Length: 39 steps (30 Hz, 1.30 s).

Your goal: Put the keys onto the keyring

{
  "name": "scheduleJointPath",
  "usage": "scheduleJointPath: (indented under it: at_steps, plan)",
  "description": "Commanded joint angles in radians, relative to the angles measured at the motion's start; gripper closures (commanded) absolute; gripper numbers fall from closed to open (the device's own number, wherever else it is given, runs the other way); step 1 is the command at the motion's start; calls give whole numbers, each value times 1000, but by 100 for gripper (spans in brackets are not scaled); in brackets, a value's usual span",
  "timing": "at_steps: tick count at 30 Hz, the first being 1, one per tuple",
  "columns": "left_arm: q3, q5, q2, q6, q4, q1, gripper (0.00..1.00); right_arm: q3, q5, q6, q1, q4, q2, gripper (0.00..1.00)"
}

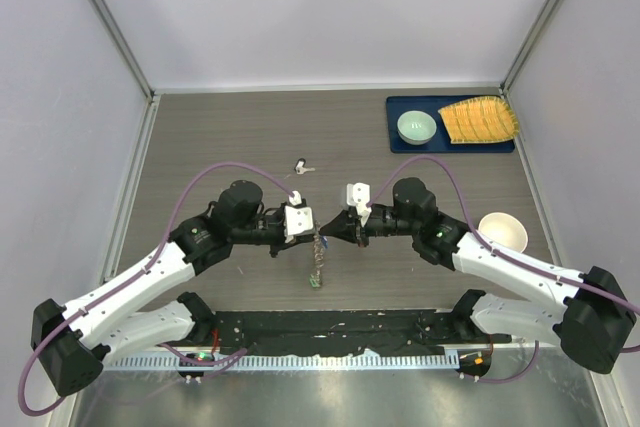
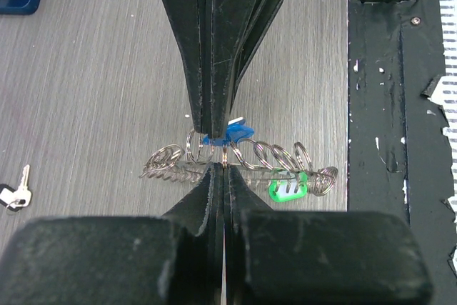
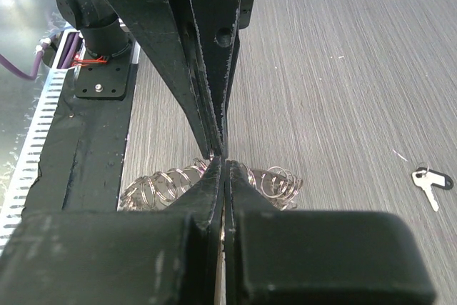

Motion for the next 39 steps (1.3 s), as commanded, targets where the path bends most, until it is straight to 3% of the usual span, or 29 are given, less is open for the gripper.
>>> scheduleJointPath:
  at_steps: [1, 39]
  plan:
    - [11, 11, -10, -15, 86, -3, 100, 8, -18, 4, 8, 39, -15, 99]
    - [12, -15, -7, -54, 101, -3, 100, 5, -13, -13, 8, -7, -53, 99]
